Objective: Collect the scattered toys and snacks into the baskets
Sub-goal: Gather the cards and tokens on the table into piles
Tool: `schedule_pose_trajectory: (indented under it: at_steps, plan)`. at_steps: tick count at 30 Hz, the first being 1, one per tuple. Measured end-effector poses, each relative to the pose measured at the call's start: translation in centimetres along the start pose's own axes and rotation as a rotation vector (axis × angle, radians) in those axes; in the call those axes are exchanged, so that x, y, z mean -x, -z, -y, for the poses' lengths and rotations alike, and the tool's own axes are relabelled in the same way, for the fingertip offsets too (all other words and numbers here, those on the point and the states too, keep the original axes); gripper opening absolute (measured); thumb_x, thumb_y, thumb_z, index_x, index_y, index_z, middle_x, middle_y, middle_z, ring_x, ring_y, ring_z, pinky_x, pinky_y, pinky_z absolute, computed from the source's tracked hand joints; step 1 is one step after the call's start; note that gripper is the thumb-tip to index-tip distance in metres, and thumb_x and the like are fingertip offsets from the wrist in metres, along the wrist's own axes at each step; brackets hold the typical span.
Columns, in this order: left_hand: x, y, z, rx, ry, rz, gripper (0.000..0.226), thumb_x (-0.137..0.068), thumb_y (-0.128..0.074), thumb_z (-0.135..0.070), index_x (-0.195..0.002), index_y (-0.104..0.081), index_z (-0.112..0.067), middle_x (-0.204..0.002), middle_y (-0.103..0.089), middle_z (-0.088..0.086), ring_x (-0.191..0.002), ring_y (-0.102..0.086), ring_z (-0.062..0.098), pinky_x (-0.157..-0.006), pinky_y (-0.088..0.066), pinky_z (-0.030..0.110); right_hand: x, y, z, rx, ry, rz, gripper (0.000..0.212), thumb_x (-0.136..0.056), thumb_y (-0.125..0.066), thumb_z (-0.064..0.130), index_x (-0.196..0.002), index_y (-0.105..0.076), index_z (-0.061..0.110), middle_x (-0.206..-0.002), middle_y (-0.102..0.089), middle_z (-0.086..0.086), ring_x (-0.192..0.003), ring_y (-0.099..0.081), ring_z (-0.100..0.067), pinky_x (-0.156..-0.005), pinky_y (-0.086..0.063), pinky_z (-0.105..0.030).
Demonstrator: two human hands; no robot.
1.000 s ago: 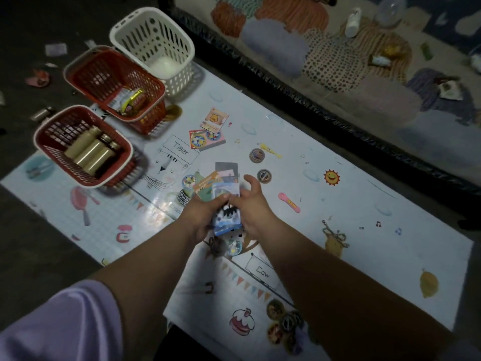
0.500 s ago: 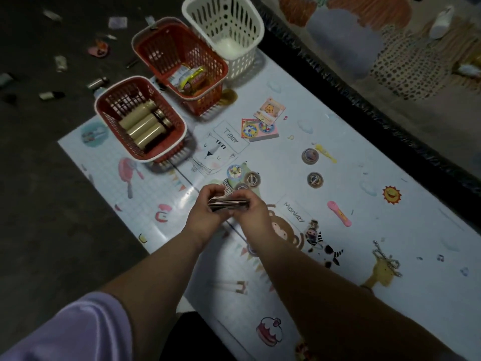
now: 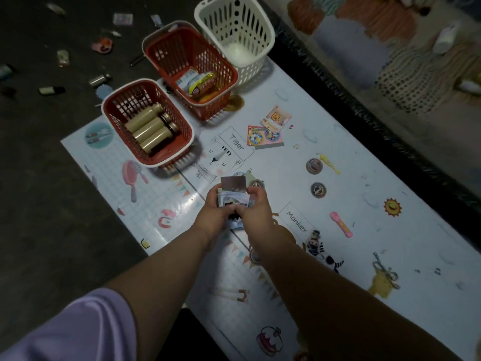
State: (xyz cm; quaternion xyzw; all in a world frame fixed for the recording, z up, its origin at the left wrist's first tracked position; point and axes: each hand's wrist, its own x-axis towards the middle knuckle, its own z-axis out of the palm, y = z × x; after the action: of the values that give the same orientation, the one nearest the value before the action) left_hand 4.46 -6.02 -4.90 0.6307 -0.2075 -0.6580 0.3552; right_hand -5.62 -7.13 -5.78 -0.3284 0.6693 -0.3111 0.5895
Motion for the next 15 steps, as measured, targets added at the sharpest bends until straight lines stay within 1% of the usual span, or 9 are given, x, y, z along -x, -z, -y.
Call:
schedule_pose_trajectory:
  at_steps: [3,5,7,9,10,11,13,14,15]
  plan:
    - [-0.1,-0.6,-1.7,-0.125,-0.023,0.005,0.068,-0.086,-0.065,-0.012,-0.142,-0.033,-0.028,-0.129,-0.058,0.004,-0.111,-0.061,0.023,-0.100,-0.048,0.041,0.1,0.9,2.4,-0.077,-0.055,0.033,0.032,-0.085,-0.055,-0.008,-0.111,-0.051,0.010,-0.098,-0.065,-0.010,-0.089,-0.066,-0.025,-0.077,-0.057,-0.033]
    - [0.2,-1.2,-3.0,-0.166,0.009,-0.036,0.067,-0.086,-0.066,-0.020,-0.143,-0.031,-0.028,-0.128,-0.057,0.004,-0.108,-0.062,0.025,-0.097,-0.050,0.042,0.5,1.4,4.3,-0.140,-0.106,0.069,0.029,-0.088,-0.053,-0.005,-0.114,-0.052,0.008,-0.105,-0.065,-0.016,-0.092,-0.066,-0.030,-0.080,-0.056,-0.041]
    - [0.5,-2.0,-4.1,-0.111,0.046,-0.046,0.046,-0.090,-0.062,-0.014,-0.133,-0.045,-0.016,-0.118,-0.063,0.013,-0.094,-0.065,0.026,-0.084,-0.054,0.038,0.7,1.8,5.9,-0.196,-0.104,0.110,0.024,-0.087,-0.052,-0.008,-0.104,-0.057,0.009,-0.103,-0.066,-0.021,-0.089,-0.065,-0.032,-0.083,-0.054,-0.047]
    - [0.3,-2.5,-4.9,-0.042,0.089,-0.055,0.025,-0.093,-0.058,-0.010,-0.118,-0.055,-0.009,-0.094,-0.067,0.013,-0.069,-0.065,0.021,-0.058,-0.054,0.027,0.5,2.0,7.0,-0.221,-0.117,0.122,0.026,-0.085,-0.053,-0.011,-0.097,-0.057,0.012,-0.098,-0.065,-0.021,-0.087,-0.064,-0.033,-0.086,-0.052,-0.051]
    - [0.0,-2.6,-5.4,-0.025,0.099,-0.062,0.020,-0.093,-0.056,-0.010,-0.114,-0.056,-0.010,-0.086,-0.065,0.012,-0.059,-0.064,0.017,-0.048,-0.050,0.022,0.0,2.1,7.6,-0.239,-0.133,0.115,0.027,-0.084,-0.055,-0.011,-0.100,-0.055,0.010,-0.096,-0.064,-0.019,-0.086,-0.064,-0.034,-0.085,-0.052,-0.050]
    - [-0.7,-2.7,-5.7,-0.010,0.105,-0.068,0.019,-0.094,-0.056,-0.011,-0.112,-0.057,-0.010,-0.085,-0.066,0.012,-0.058,-0.065,0.017,-0.045,-0.050,0.023,-0.7,2.1,8.0,-0.260,-0.147,0.114,0.028,-0.083,-0.055,-0.011,-0.106,-0.054,0.006,-0.095,-0.064,-0.019,-0.083,-0.064,-0.033,-0.083,-0.054,-0.048]
    - [-2.5,-2.7,-6.2,-0.013,0.102,-0.086,0.023,-0.093,-0.058,-0.014,-0.115,-0.058,-0.009,-0.103,-0.069,0.016,-0.080,-0.070,0.028,-0.063,-0.058,0.037,-2.7,2.3,8.6,-0.298,-0.172,0.095,0.032,-0.086,-0.055,-0.006,-0.118,-0.052,-0.001,-0.096,-0.063,-0.019,-0.076,-0.066,-0.027,-0.070,-0.057,-0.038]
    - [-3.5,-2.8,-6.7,-0.032,0.096,-0.109,0.025,-0.092,-0.059,-0.016,-0.116,-0.058,-0.010,-0.109,-0.068,0.018,-0.087,-0.068,0.030,-0.068,-0.057,0.038,-4.0,2.4,8.8,-0.271,-0.182,0.058,0.035,-0.088,-0.055,-0.001,-0.122,-0.050,0.000,-0.100,-0.062,-0.018,-0.075,-0.065,-0.024,-0.064,-0.055,-0.032]
    - [-4.7,-2.8,-7.0,-0.049,0.084,-0.138,0.026,-0.091,-0.060,-0.017,-0.117,-0.057,-0.009,-0.110,-0.067,0.018,-0.086,-0.066,0.029,-0.062,-0.055,0.032,-5.3,2.5,8.9,-0.204,-0.180,0.009,0.038,-0.089,-0.058,0.005,-0.127,-0.049,0.003,-0.106,-0.060,-0.017,-0.079,-0.063,-0.022,-0.064,-0.052,-0.028]
